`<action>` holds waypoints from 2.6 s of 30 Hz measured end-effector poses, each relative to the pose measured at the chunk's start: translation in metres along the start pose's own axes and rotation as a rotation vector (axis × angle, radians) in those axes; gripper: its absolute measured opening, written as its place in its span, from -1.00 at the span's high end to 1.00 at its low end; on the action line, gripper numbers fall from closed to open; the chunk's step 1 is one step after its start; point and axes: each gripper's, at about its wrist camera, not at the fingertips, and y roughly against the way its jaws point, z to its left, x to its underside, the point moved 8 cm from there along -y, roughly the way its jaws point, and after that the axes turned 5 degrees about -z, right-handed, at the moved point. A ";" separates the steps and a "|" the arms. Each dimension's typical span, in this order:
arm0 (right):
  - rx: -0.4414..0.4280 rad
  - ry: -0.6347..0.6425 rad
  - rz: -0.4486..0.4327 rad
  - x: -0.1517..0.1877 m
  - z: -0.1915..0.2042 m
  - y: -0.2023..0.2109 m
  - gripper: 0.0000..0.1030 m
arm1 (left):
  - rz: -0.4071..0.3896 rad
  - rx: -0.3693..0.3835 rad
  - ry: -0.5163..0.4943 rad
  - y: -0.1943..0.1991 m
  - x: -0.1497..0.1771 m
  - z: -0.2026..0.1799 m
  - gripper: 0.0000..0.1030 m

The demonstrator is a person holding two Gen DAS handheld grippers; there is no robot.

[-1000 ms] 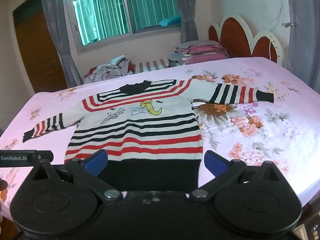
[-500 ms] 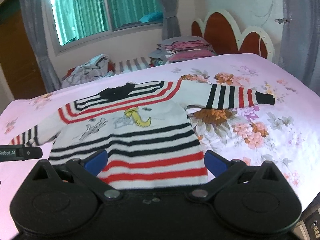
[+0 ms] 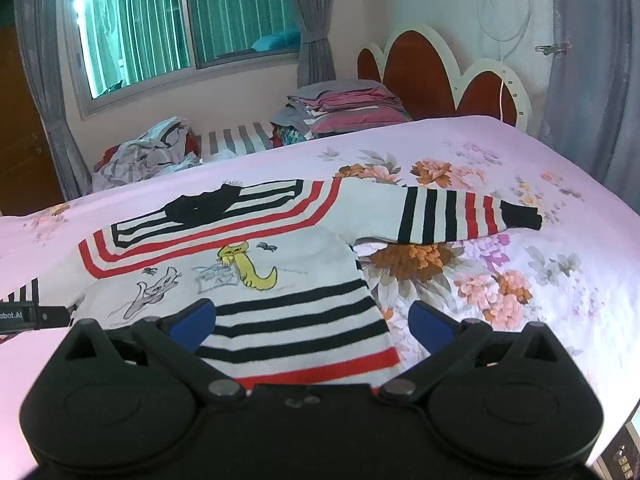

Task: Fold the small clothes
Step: 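Move the right gripper to the black sleeve cuff and grasp it, then carry the held sleeve with the right gripper across the sweater body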

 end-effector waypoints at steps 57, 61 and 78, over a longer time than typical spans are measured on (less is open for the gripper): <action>0.173 -0.323 0.149 -0.040 -0.311 -0.263 0.29 | 0.050 -0.085 -0.012 -0.175 -0.053 -0.197 -1.00; 0.172 -0.300 0.123 -0.046 -0.308 -0.265 0.65 | 0.038 -0.103 -0.030 -0.178 -0.056 -0.193 -1.00; -0.112 -0.084 -0.023 -0.109 -0.149 -0.241 0.84 | 0.037 -0.054 0.110 -0.170 -0.067 -0.139 -1.00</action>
